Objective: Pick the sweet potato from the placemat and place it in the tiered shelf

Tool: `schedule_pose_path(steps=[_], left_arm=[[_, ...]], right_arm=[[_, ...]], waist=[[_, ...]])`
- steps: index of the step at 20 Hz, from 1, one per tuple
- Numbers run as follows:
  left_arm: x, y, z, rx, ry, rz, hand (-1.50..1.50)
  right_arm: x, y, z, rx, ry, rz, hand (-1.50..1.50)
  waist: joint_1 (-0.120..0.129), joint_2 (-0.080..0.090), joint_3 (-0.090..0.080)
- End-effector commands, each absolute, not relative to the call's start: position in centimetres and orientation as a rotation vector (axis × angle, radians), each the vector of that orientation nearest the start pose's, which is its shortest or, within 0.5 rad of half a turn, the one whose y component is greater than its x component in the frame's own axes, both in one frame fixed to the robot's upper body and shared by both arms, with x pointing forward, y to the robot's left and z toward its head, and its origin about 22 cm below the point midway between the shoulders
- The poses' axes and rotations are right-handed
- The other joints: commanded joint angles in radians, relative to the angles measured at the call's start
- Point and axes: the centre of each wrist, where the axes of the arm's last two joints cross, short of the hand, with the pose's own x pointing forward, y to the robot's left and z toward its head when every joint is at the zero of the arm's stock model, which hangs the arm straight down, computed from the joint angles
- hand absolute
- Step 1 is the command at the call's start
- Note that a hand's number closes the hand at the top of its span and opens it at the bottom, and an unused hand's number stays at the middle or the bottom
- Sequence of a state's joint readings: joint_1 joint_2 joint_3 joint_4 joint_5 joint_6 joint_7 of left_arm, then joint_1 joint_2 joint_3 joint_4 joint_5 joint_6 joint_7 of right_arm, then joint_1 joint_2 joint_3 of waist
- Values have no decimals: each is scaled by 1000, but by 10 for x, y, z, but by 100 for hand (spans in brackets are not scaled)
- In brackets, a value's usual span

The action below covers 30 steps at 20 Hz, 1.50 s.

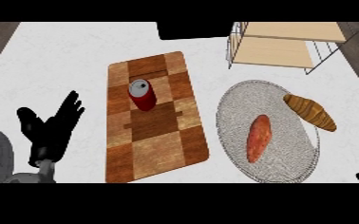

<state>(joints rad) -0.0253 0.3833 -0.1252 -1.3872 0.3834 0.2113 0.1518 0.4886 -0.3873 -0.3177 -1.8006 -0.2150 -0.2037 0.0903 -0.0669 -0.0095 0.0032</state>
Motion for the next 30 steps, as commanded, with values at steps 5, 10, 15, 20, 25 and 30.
schedule_pose_path(steps=[5, 10, 15, 20, 25, 30], left_arm=[[231, 296, -30, 91, -1105, 78, 0], [244, 290, -34, 97, -1119, 46, 0], [242, 276, -33, 70, -1112, 27, 0], [263, 305, -15, 77, -1138, 34, 0], [246, 303, -32, 74, -1106, 19, 0], [243, 284, -32, 71, -1120, 7, 0]], right_arm=[[70, -366, 101, -499, -1272, -94, -150], [84, -355, 143, -506, -1149, 34, -150], [106, -335, 172, -583, -1040, -23, -150], [130, -309, 175, -657, -936, -14, -150], [158, -304, 165, -663, -827, 16, -150], [172, -289, 166, -639, -738, 118, -150]], waist=[[50, 7, -6], [63, 13, -6], [88, 17, -6], [102, 22, -7], [105, 20, -6], [98, 14, -5]])
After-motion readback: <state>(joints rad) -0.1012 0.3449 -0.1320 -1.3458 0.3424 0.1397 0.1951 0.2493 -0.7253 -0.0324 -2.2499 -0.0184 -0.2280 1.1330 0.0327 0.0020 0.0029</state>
